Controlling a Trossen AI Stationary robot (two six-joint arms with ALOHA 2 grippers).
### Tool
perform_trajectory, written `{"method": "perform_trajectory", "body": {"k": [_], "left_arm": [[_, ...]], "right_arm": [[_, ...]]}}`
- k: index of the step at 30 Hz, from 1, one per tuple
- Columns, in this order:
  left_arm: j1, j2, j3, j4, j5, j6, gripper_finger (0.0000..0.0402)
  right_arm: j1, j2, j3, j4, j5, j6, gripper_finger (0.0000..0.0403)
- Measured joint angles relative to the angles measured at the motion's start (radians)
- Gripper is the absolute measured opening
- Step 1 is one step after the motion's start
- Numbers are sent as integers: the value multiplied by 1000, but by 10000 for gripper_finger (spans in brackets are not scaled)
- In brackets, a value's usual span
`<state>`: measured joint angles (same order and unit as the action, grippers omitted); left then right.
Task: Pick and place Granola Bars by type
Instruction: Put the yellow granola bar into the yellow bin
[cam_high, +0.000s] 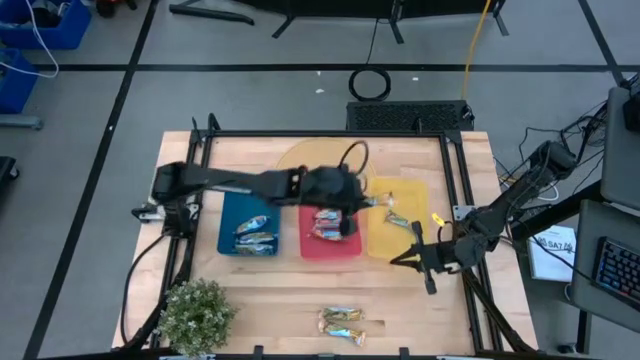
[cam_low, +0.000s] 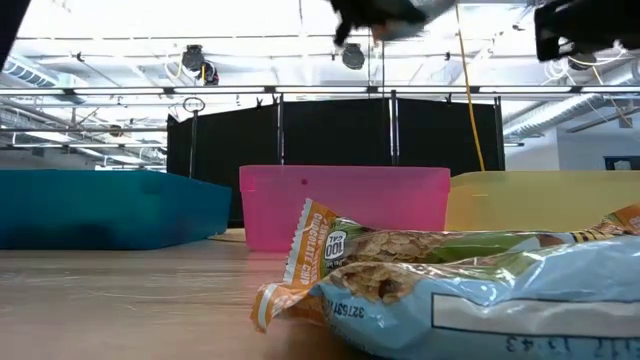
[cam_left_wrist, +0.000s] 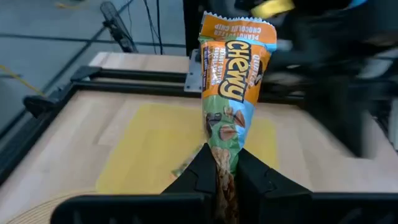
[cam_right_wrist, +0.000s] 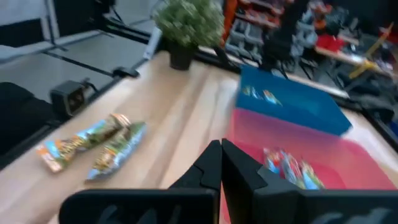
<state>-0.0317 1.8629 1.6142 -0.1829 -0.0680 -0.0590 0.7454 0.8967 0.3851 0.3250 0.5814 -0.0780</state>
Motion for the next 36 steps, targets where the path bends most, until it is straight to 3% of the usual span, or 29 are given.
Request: {"method": "perform_trajectory", "body": {"k": [6,10,20,28,31,36], "left_arm": [[90,151,-2,221,193,-6,41],[106,249,17,329,262,12,25],[117,475,226,262,291,49,47],[114,527,287,150,296,90,35],[115,527,287,150,313,101,61],[115,526,287,151,322,99,141]], "right_arm": [[28,0,0,24,50,-63,0],[29,0,0,40,76,-98,0],[29,0,0,60,76,-144,0],[29,-6,0,60,76,-151,0],[29,-6,0,61,76,-152,0],[29,-6,0,65,76,-153,0]]}}
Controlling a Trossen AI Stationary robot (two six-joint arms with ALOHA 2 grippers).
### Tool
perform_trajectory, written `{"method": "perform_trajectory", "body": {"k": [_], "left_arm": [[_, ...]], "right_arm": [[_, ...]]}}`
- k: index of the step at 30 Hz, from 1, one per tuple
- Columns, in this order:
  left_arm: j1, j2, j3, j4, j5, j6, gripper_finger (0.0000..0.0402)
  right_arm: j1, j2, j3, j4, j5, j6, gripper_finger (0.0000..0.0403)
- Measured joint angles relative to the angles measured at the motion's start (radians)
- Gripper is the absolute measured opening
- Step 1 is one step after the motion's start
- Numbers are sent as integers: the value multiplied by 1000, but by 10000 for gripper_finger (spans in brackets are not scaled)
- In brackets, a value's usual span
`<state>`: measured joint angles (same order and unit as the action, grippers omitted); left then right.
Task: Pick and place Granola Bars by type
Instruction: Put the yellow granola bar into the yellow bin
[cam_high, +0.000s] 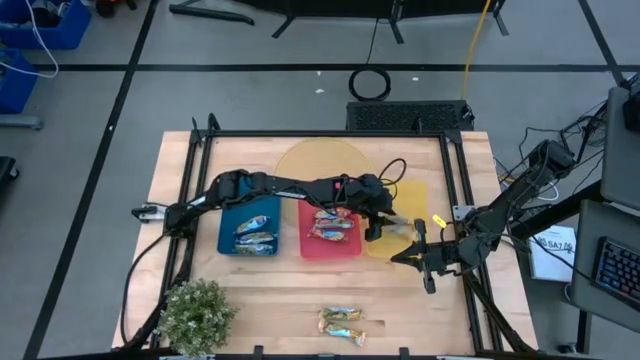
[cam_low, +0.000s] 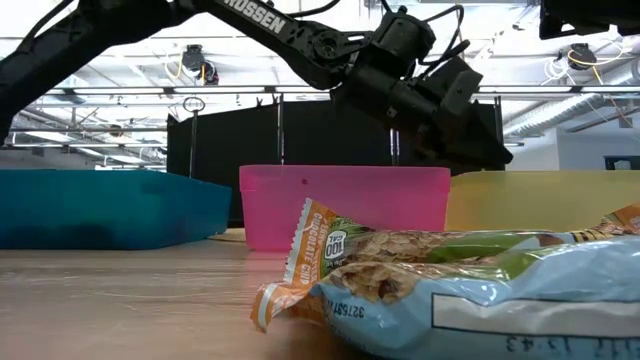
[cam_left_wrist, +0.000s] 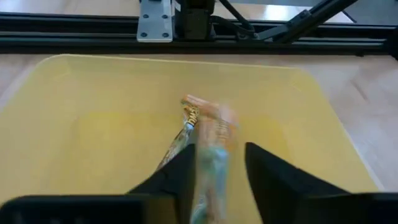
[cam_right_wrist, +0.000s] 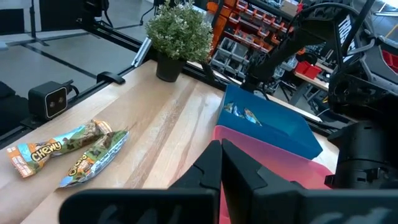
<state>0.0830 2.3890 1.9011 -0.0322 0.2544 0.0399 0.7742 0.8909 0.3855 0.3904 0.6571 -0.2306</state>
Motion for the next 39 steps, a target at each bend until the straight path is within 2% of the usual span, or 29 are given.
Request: {"method": "perform_trajectory", "body": {"k": [5,7,10,12,13,17,19,21,26,28,30,32,34,36,39], "left_arm": [[0,-14,-1,-25,11,3,204],[0,-54,-2,-82,52,3,214],[-10,-179,-1,-226,71,21,211],[-36,-275,2,-352,39,40,194],[-60,-325,2,-430,-10,51,179],[-194,-504,-72,-704,-318,135,94],[-247,-606,-184,-724,-400,123,42],[-280,-729,-346,-655,-422,88,12],[-336,-1102,-853,-288,-614,-28,12],[-328,-1243,-1067,-75,-594,-40,5],[-335,-1354,-1266,148,-531,-3,5],[-367,-1439,-1432,357,-491,26,5],[-384,-1501,-1563,532,-543,28,4],[-391,-1528,-1662,689,-596,26,4],[-395,-1515,-1760,858,-616,26,3]], "right_arm": [[0,0,0,1,0,0,0],[0,0,0,1,-3,0,0],[0,0,0,0,-3,0,0],[0,0,0,-2,-3,0,0],[0,0,0,-2,-3,0,0],[0,0,0,-2,-3,1,0],[0,0,0,-2,-3,10,0],[0,2,0,-2,-4,37,0],[-5,20,0,15,-6,62,0],[-13,32,0,24,-7,61,0],[-25,51,0,39,-7,62,0],[-38,74,0,37,-7,59,0],[-55,104,0,37,-8,53,0],[-75,137,0,67,-8,61,0],[-124,190,0,127,-5,50,0]]}}
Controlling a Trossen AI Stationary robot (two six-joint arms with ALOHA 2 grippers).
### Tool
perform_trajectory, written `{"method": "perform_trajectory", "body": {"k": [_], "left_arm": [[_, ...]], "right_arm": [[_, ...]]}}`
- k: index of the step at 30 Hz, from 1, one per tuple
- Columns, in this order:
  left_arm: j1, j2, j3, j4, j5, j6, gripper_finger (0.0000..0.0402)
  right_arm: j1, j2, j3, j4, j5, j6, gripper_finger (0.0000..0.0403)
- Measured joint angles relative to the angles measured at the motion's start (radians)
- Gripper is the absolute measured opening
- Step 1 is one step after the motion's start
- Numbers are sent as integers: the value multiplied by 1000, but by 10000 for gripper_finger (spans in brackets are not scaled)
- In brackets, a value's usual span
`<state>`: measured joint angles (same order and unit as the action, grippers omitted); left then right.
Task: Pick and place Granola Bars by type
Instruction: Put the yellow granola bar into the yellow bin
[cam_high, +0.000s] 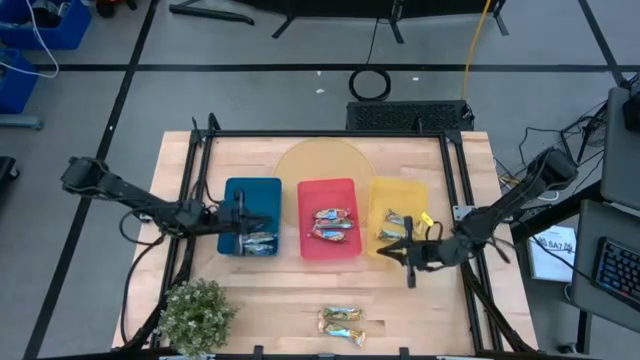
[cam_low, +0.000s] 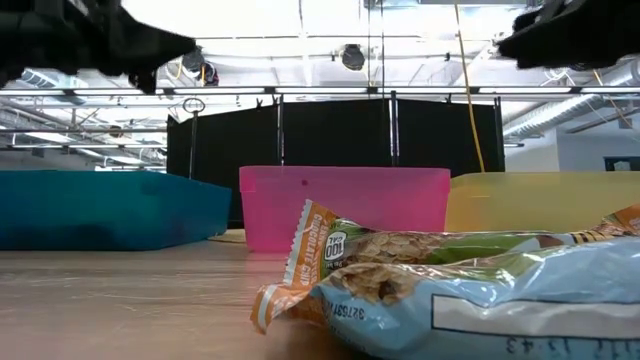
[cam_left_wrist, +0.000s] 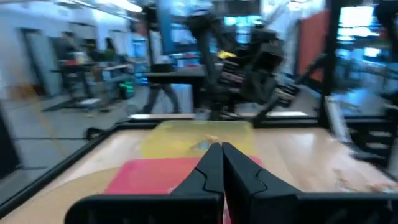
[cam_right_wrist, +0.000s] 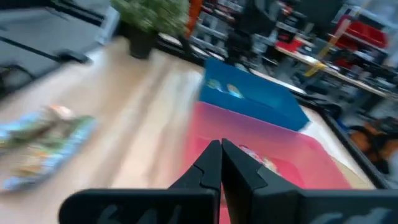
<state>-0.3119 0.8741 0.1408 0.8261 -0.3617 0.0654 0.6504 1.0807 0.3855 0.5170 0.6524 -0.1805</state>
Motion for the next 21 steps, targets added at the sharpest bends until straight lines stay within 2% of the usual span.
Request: {"method": "perform_trajectory", "body": {"k": [3,6,9,13,16,21], "left_arm": [[1,17,-40,66,-54,-1,3],[1,17,-47,64,-94,-8,3],[0,17,-47,64,-92,5,17],[0,17,-47,64,-84,15,40],[1,17,-47,67,-84,31,50],[1,17,-47,67,-84,58,48]], "right_arm": [[-53,47,4,31,33,-44,0],[-90,86,94,-62,33,-4,0],[-78,154,326,-400,9,101,0],[-33,362,682,-865,106,253,0],[-19,521,920,-1129,108,381,0],[1,764,1240,-1436,103,616,0]]}}
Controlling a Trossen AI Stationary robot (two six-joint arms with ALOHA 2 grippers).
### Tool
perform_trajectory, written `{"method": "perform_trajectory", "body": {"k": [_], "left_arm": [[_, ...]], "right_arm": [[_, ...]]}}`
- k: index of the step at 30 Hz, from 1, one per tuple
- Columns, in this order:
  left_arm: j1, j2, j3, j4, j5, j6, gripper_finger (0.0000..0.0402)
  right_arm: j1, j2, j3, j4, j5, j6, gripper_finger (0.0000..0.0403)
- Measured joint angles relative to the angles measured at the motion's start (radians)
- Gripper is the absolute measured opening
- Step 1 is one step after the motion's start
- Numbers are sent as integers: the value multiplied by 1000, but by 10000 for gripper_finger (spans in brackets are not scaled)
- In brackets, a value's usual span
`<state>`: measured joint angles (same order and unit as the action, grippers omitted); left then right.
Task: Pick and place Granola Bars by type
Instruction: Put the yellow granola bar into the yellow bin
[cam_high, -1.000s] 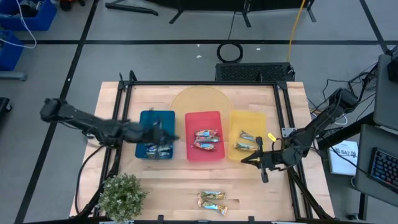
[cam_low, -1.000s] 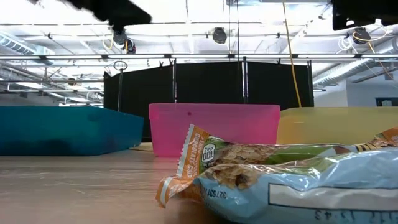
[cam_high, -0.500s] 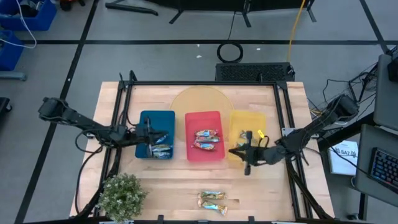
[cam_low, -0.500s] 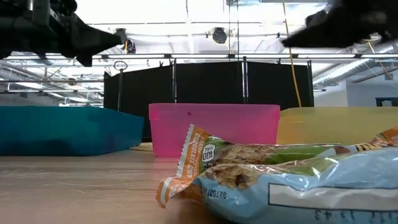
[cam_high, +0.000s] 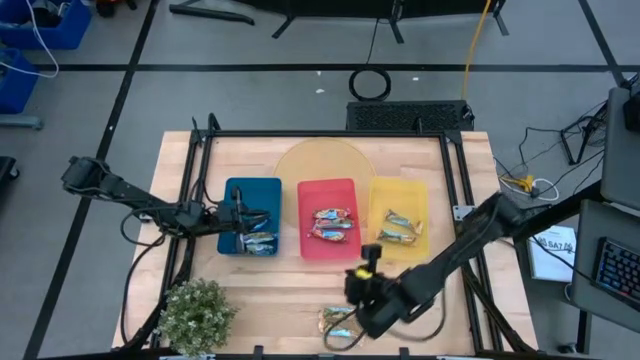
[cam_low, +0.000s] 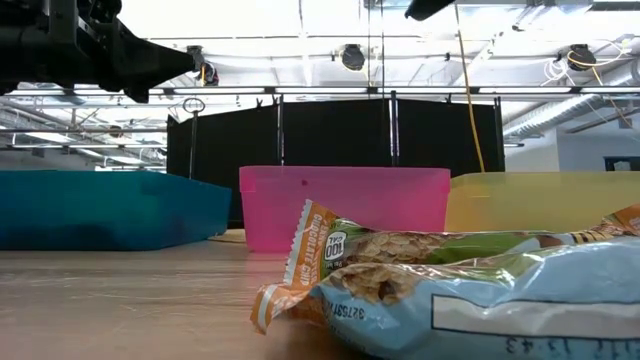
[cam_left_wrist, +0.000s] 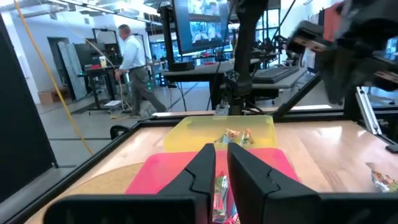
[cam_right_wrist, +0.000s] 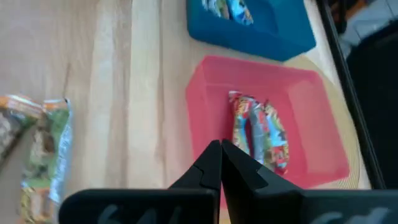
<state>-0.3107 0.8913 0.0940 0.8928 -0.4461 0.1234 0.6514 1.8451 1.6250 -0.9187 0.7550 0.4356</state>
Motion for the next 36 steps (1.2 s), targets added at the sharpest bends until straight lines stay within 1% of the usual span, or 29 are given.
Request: {"method": "perform_trajectory", "body": {"k": [2,4,6,8,10,12,17,19,22,24,28,32,36], "left_arm": [[0,0,0,0,0,1,43],[0,0,0,0,0,2,38],[0,0,0,0,0,3,34],[0,0,0,0,0,3,30],[0,0,0,1,0,3,26],[1,0,1,2,0,5,21],[1,0,1,3,0,5,6],[1,0,1,3,0,5,4],[1,0,1,3,0,5,10],[1,0,1,3,0,4,21],[1,0,1,2,0,-8,38],[1,0,1,2,0,-22,43],[1,0,1,2,0,-24,44]], "right_arm": [[9,79,101,-68,-28,46,0],[16,142,168,-75,-109,38,0],[26,188,193,-17,-207,-5,3],[37,223,194,56,-289,-43,16],[44,254,194,92,-362,-55,42],[45,280,193,88,-390,-42,76],[20,304,173,74,-346,-8,171],[8,302,160,80,-405,4,198],[1,302,130,101,-501,34,221],[2,302,95,135,-524,46,227],[1,302,41,168,-523,42,224],[-3,302,-20,200,-521,46,212],[-9,293,-74,229,-525,46,190]]}}
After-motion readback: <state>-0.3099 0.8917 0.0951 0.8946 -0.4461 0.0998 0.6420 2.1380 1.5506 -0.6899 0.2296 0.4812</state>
